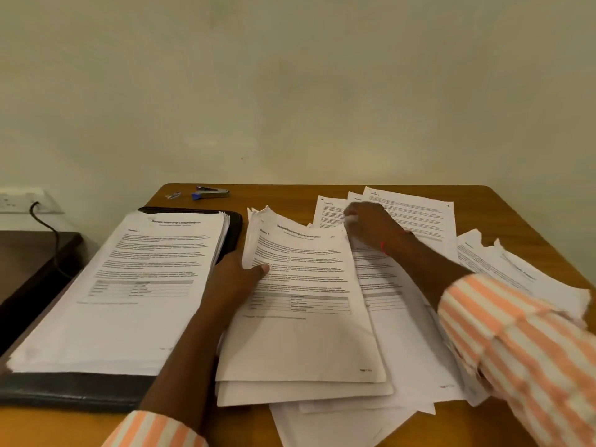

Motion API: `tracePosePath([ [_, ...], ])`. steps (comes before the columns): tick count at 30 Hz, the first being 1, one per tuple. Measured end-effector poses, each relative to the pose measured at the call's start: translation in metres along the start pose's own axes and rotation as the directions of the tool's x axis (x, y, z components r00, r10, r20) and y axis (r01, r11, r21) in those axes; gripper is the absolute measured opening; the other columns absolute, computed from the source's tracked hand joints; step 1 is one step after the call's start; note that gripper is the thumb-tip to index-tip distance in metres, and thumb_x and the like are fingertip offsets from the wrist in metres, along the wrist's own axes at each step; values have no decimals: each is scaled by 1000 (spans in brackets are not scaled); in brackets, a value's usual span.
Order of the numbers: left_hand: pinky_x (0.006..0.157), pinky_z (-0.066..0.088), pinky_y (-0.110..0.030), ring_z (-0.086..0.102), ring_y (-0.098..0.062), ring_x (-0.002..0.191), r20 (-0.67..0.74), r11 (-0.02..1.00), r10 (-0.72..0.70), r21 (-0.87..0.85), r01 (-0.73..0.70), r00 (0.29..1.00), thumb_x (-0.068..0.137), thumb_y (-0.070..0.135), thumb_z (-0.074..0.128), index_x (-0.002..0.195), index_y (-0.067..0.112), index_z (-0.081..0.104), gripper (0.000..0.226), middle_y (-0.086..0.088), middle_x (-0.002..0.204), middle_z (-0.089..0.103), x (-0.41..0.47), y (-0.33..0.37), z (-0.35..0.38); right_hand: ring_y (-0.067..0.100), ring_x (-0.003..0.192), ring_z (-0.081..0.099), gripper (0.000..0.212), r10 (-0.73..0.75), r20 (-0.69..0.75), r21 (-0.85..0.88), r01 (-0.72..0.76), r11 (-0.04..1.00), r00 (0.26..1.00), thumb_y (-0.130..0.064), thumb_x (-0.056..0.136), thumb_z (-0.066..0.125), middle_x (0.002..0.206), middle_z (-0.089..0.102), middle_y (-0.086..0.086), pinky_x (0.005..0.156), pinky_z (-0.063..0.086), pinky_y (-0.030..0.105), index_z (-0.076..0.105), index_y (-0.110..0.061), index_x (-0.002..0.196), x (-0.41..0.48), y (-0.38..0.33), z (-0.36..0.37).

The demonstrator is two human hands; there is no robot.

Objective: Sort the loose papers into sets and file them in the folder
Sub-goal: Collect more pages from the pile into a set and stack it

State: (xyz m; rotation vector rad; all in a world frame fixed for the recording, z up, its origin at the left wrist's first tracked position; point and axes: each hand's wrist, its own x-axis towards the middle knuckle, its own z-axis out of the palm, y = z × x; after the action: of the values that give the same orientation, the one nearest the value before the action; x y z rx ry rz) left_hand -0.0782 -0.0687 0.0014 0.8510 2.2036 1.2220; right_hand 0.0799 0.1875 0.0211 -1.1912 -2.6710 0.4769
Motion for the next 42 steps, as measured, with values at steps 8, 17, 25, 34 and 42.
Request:
tracePosePath([
  [8, 64, 44, -17, 62, -15, 97, -5, 1000, 22, -7, -22, 1000, 96, 30, 67, 130, 17, 59, 38, 2, 119, 66, 4, -6, 8, 35, 126, 52, 58, 21, 168, -165, 8, 986, 986, -41, 91, 67, 139, 55, 14, 102, 45, 41, 49, -11, 136, 103, -13, 6],
  [17, 64, 46, -18, 63, -12, 93, 1, 998, 25, -52, -25, 1000, 96, 28, 68, 126, 16, 60, 34, 5, 110, 64, 7, -9, 12, 28, 123, 54, 51, 0, 244, -142, 36, 989, 970, -38, 87, 75, 138, 56, 7, 98, 43, 35, 61, -15, 131, 129, -6, 3],
  [25, 71, 53, -21, 66, -15, 97, 13, 994, 60, -93, -58, 998, 95, 30, 68, 128, 15, 60, 37, 4, 114, 67, 5, -6, 12, 32, 109, 60, 14, -123, 168, -142, 148, 979, 978, -26, 93, 69, 109, 64, 10, 82, 43, 32, 65, -15, 101, 127, -10, 3],
  [34, 65, 56, -15, 72, -15, 100, 99, 933, 186, -328, -145, 978, 93, 29, 70, 121, 30, 61, 30, 10, 108, 74, -9, 7, 13, 24, 81, 60, 16, -230, -425, 163, 324, 932, 876, -21, 91, 67, 89, 64, 4, 72, 48, 31, 60, -19, 105, 110, -66, -94],
  [42, 83, 61, -36, 72, -25, 107, 149, 803, 321, -567, -186, 935, 94, 14, 66, 131, 18, 59, 37, -3, 119, 74, -25, 22, 7, -4, 77, 56, 33, -191, -571, 411, 480, 775, 798, -8, 83, 75, 91, 62, -6, 71, 42, 12, 61, -22, 109, 74, -77, -191],
])
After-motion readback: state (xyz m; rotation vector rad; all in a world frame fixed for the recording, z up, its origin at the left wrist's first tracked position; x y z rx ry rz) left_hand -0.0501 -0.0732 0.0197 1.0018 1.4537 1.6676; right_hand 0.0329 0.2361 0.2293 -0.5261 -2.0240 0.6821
